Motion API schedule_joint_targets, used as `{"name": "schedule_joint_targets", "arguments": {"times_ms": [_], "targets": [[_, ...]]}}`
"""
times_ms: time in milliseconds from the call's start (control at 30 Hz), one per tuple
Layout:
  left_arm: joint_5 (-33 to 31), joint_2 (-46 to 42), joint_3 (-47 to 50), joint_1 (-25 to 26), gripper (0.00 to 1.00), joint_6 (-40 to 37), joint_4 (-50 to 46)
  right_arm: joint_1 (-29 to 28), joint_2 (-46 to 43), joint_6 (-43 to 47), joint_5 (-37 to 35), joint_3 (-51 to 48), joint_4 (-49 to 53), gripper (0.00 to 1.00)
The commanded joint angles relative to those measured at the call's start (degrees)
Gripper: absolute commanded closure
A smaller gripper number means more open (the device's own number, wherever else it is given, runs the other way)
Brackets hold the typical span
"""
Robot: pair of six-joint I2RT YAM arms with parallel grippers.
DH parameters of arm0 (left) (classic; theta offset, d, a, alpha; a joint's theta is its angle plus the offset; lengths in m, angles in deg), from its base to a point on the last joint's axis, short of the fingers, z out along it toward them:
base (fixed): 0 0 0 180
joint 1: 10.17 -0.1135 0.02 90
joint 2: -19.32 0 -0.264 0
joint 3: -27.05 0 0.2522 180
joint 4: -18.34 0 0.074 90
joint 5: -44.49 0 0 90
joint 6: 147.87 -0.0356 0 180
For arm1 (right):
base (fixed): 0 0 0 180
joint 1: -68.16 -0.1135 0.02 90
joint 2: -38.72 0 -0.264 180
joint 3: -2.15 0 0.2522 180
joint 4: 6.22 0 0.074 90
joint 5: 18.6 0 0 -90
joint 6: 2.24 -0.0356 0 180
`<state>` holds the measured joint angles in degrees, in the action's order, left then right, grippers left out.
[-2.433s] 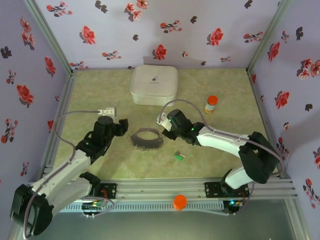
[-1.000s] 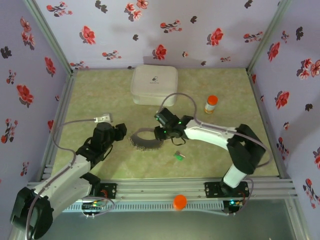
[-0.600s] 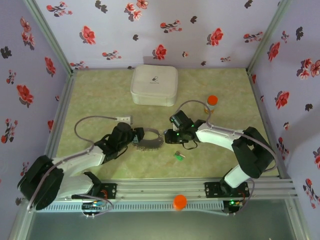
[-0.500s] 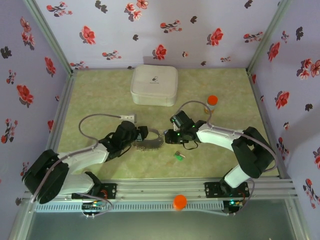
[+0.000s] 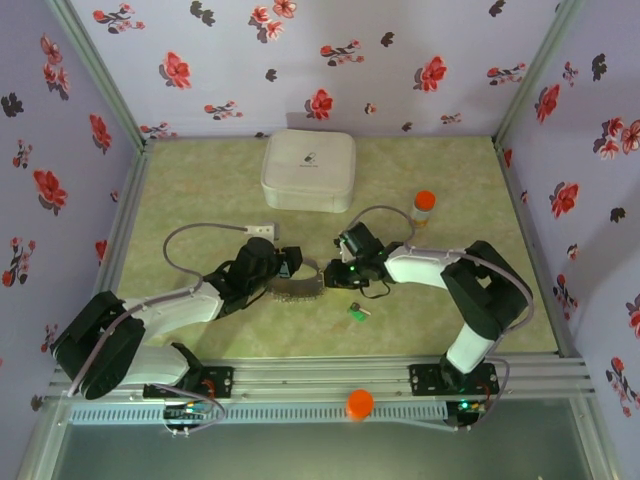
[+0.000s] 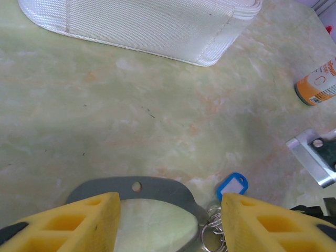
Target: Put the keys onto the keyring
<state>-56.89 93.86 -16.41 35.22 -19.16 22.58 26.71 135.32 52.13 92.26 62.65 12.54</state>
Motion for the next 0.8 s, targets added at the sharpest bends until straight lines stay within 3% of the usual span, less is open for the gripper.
{"name": "schedule_joint_targets", "arguments": {"times_ms": [0, 433, 667, 767], "targets": [[-1.17, -0.36, -1.37, 0.41, 0.46, 0.74, 1.14, 0.23, 0.97, -0.48, 1.23, 0.27, -1.52, 0.74], [-2.01, -1.59, -0.55, 0.41, 0.46, 0.21, 1.16, 0.23, 1.49, 0.07, 2.48, 0.28, -1.37, 0.84], [-2.38, -2.45, -0.54, 0.38, 0.46, -0.42, 0.69, 0.22, 0.97, 1.23, 1.96, 0.45, -0.04, 0.99], [-2.87, -3.41, -0.46, 0.45, 0.46, -1.18, -0.02, 0.06, -0.80, 3.07, 0.07, 0.87, 2.17, 1.00]]}}
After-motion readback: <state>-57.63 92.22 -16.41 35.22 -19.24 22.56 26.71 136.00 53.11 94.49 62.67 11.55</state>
